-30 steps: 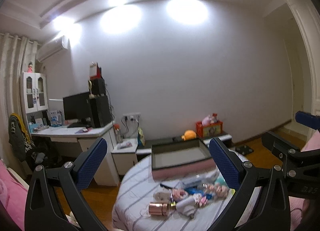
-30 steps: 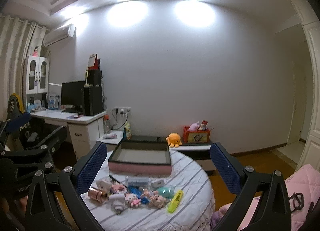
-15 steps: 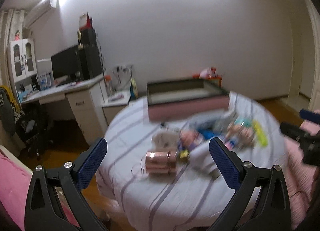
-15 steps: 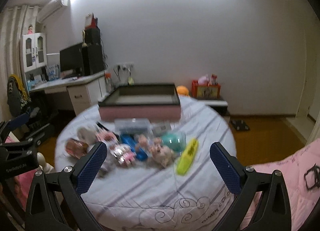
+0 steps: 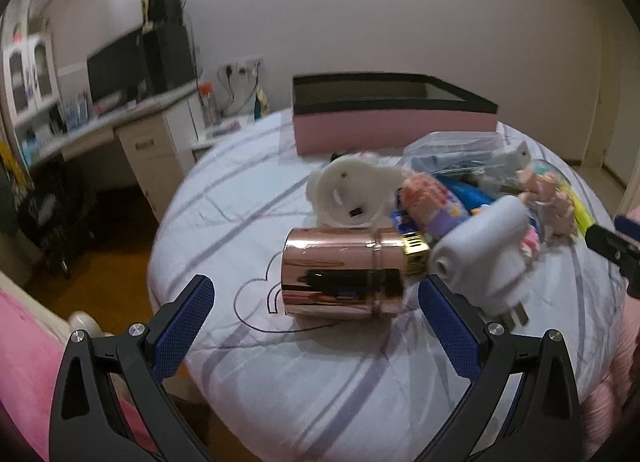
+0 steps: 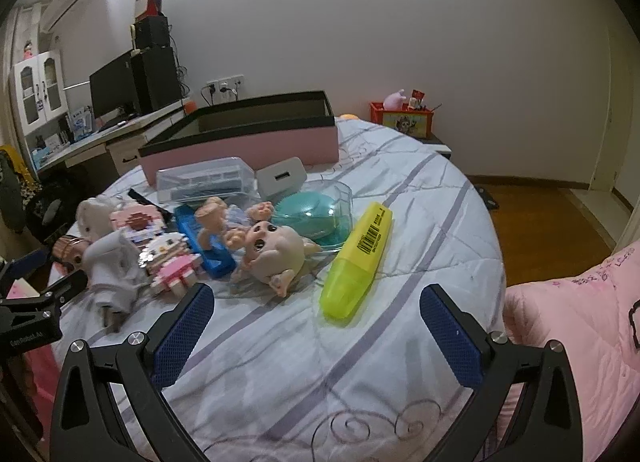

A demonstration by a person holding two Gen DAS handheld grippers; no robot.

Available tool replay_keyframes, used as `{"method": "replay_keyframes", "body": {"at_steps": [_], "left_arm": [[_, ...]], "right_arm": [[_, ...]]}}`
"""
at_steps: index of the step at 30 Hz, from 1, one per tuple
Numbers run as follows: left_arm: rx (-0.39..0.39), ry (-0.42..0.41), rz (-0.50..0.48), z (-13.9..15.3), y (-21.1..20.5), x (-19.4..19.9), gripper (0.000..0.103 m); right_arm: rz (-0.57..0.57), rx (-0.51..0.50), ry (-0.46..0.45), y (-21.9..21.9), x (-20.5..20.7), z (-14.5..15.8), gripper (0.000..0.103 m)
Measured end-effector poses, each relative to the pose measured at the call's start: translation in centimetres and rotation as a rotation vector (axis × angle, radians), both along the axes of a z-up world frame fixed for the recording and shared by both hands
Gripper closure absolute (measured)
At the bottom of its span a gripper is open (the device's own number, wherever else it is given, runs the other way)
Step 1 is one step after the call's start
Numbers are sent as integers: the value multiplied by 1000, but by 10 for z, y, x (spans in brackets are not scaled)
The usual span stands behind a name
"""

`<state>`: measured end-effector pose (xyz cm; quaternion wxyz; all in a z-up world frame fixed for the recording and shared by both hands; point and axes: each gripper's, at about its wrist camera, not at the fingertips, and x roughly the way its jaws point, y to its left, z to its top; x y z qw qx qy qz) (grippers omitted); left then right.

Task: Organize rigid objects
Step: 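Grasp the rose-gold canister with the left tool while the right tool grasps the yellow highlighter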

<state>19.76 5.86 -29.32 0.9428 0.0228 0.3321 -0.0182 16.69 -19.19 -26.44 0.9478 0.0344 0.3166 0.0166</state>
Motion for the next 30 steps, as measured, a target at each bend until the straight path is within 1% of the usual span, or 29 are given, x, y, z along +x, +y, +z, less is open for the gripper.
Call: {"method": "replay_keyframes", "body": {"at_steps": [3,4,7,10,13,14,16,18,20,23,25,26,27,29,30], "left_arm": [[-53,42,12,-9,6,11,0],[-57,46,17,-10,8,12,0],[-47,53,29,-13,9,17,0],[-19,58,23,-14,5,22,0],[-26,40,11,-15,8,19,1],[-28,37,3,-15,8,18,4],[-30,27,-16,-12,8,16,14],[-33,15,-26,-9,7,14,36],[-40,15,-32,-9,5,13,48],[-26,26,-42,-8,4,15,48],[-35,43,-59,-7,5,19,47],[-37,49,-63,-7,5,19,42],[-39,55,-67,-7,5,20,41],[-26,59,-70,-7,4,20,41],[-19,56,-68,-7,3,20,43]], "right_arm": [[-19,4,11,-4,10,-3,0],[-23,6,13,-7,12,-4,0],[-43,7,32,-13,20,-7,0],[-48,10,57,-19,27,-12,0],[-32,37,64,-25,30,-16,0],[-28,46,68,-27,31,-17,0],[-19,56,70,-29,32,-19,0],[-5,46,72,-28,33,-21,0],[2,35,80,-26,35,-20,0],[-2,62,77,-28,38,-16,0],[0,103,56,-32,36,-8,0],[-1,126,40,-35,34,-5,0],[-16,133,31,-38,32,-3,0],[-39,138,25,-43,32,-1,5],[-50,136,33,-45,34,-3,11]]}}
